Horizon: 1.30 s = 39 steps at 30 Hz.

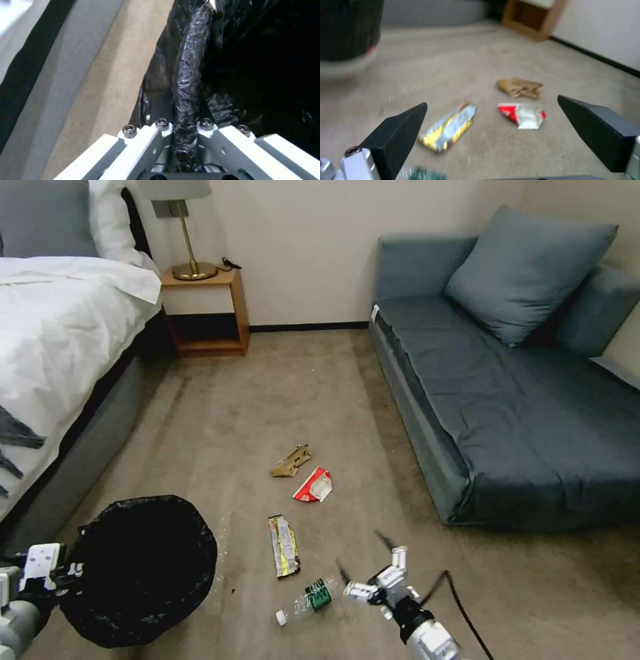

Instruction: Pick up the trash bin, then pick up the garbage on the floor and place it into the trash bin.

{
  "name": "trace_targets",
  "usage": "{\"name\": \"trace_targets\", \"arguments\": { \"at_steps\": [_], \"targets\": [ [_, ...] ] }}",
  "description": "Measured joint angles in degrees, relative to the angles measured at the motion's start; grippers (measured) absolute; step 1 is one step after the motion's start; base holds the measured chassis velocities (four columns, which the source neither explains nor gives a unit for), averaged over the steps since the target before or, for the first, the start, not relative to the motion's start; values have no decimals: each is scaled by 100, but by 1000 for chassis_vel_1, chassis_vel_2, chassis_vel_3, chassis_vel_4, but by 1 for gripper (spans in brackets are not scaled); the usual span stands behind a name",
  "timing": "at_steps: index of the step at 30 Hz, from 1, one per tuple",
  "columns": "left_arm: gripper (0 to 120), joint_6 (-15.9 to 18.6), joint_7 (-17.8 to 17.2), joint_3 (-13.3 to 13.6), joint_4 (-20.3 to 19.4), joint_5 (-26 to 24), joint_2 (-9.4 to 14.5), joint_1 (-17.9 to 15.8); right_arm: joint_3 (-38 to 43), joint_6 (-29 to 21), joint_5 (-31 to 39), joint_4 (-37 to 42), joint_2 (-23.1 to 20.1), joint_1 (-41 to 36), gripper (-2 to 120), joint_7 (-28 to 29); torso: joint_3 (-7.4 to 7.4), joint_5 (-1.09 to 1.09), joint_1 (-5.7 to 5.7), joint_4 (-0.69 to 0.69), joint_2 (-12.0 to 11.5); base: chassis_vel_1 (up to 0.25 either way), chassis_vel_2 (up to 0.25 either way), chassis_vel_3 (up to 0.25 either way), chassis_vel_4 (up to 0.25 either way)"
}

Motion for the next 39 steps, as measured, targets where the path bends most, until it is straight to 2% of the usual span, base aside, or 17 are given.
{"name": "trace_targets", "arguments": {
  "at_steps": [3,8,16,28,33,39],
  "targets": [
    [2,-26,21,45,-35,146,-80,119,-180,-67,-196,-401,-350,448,100,-391,0,-1,1,-1,0,0,0,0,0],
    [2,-47,30,54,-139,229,-162,258,-680,110,-536,-1113,-540,1131,100,-773,0,-1,0,-3,0,0,0,0,0],
    [2,-51,34,137,-209,379,-264,357,-1490,490,-1228,-2046,-478,2050,100,-1302,0,-2,0,-4,0,0,0,0,0],
    [2,-34,40,77,-182,388,-257,368,-2068,795,-2018,-3276,-44,2907,100,-1360,0,-3,1,-2,0,0,0,0,0],
    [2,-21,41,56,-182,377,-262,373,-2099,941,-2344,-3667,120,3040,89,-1376,1,-2,0,-2,0,0,0,0,0],
    [2,7,41,47,-182,351,-219,324,-2112,1050,-2396,-3787,170,3068,64,-1451,1,-2,0,-2,0,0,0,0,0]
  ]
}}
